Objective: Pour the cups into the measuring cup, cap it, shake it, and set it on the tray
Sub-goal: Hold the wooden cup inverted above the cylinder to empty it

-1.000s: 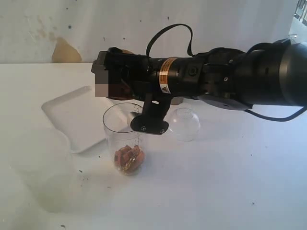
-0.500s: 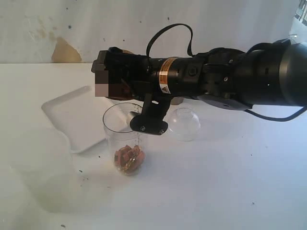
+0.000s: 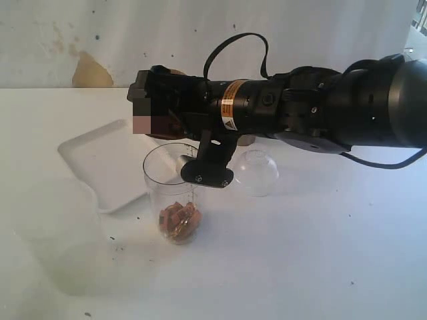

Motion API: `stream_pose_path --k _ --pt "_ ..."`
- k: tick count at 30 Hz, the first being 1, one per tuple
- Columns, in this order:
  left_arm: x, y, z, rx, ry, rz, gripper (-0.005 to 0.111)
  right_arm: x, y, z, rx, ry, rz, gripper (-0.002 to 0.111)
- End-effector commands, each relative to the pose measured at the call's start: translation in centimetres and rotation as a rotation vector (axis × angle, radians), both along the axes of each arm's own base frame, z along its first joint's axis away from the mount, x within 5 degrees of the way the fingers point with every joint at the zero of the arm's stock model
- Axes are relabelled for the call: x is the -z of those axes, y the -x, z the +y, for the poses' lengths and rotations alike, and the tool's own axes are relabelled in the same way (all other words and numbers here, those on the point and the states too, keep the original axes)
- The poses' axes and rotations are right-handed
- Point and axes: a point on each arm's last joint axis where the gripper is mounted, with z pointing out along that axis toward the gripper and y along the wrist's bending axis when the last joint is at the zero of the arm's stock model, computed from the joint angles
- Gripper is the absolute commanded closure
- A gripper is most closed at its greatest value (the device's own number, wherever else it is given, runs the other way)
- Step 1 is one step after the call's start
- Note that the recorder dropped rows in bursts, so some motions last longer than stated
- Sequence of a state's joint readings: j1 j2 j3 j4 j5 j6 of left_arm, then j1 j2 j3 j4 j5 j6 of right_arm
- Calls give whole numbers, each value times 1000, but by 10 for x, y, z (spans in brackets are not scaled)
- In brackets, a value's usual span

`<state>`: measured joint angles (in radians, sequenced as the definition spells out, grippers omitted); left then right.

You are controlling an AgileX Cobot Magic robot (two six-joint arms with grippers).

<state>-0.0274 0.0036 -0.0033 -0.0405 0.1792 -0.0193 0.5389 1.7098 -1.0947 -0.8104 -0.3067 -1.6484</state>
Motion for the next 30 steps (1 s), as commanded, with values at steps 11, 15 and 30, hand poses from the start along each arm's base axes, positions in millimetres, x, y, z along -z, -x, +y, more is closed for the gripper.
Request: stream_pose_path --k 11,15,30 --pt "0 0 0 -4 8 -7 106 1 -1 -5 -34 210 -137 108" --pt "0 0 0 -4 8 -7 106 -2 0 -2 -78 221 -198 108" --pt "0 0 0 -4 8 -7 106 -6 2 0 -14 -28 -20 108"
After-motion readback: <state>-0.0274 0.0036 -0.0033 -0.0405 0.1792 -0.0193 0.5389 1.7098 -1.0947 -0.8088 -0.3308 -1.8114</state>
